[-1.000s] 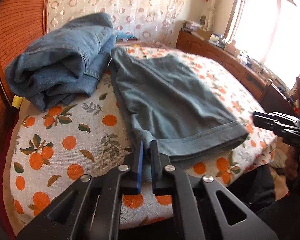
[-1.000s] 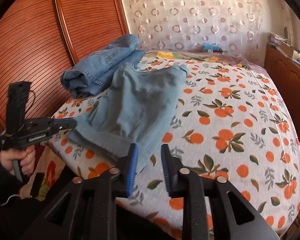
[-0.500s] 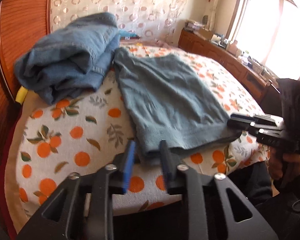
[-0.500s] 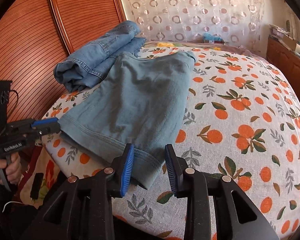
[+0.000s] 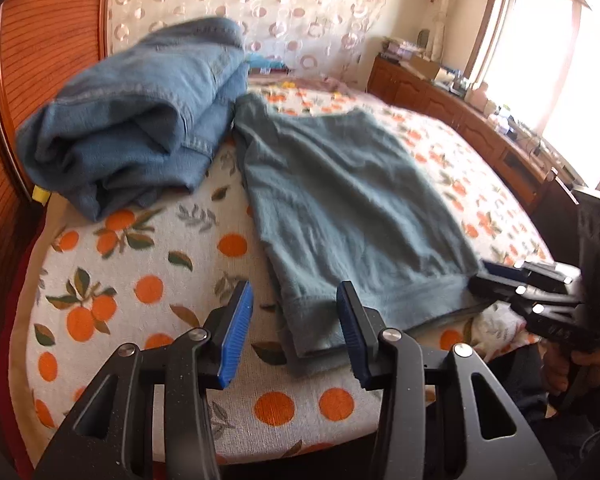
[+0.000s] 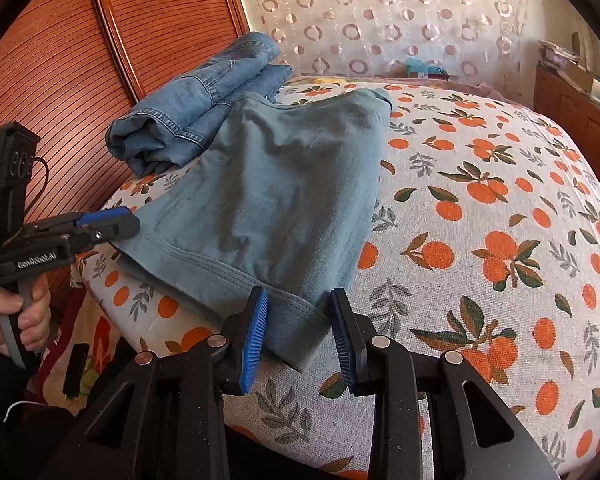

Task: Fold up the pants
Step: 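Position both open grippers at the hem end of the folded grey-blue pants, then grasp the hem end with the left gripper and fold it over toward the waistband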

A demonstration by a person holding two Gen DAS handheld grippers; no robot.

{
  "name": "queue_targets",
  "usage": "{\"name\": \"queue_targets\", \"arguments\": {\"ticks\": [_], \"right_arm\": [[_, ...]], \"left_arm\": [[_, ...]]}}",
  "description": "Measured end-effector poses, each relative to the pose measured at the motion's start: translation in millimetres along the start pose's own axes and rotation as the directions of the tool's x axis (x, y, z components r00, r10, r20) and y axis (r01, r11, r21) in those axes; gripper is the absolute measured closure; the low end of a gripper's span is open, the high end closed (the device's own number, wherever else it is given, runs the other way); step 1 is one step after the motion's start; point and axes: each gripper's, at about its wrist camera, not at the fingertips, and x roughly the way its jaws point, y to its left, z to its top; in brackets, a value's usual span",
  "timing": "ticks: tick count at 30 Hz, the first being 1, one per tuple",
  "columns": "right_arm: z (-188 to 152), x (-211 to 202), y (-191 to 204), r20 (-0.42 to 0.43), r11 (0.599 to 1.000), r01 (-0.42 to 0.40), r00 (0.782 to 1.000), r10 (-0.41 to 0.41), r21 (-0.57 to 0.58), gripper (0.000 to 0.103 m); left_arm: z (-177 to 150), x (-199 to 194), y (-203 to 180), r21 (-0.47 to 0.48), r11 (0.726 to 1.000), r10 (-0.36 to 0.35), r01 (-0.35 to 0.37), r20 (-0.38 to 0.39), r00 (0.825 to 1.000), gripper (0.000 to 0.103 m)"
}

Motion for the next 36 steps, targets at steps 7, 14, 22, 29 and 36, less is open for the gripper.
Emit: {"name": "queue_targets", "arguments": {"ticks": [7,14,22,29,36], "right_arm": [[-6.4,-4.3,4.6,-0.002,1.0,0.021,1.0,-0.021,-0.023,0.069],[-10.8,-8.3,6.6,-0.006,0.999,0.036,0.999,-0.036,-0.038,0.069],[-15.3,-11.0,5.1,0.001,0.999,0.027,1.0,-0.027,-0.037,0.07],[-19.3,-13.3,6.3,-0.003,0.998,-0.007,1.0,0.007,-0.063,0.082],[-24.1,-29.2,1.4,-0.006,0.998,-0.041,0.999,0.041,-0.047,0.085]], "left_arm": [[-18.1,3.3,-0.9,0.003,1.0,-0.013,0.013,-0.028,1.0,0.065],[-26.5,-2.2,-5.1,0.011,1.0,-0.009,0.009,-0.019,1.0,0.074],[-29.4,-4.5,-3.6,-0.002,1.0,-0.025,0.025,-0.008,1.0,0.085],[-32.2,-7.4,-6.1,0.003,0.999,-0.032,0.032,0.002,0.999,0.094],[-40.5,-22.5,-13.1,0.004,0.997,-0.079,0.079,-0.004,0.997,0.095]]}}
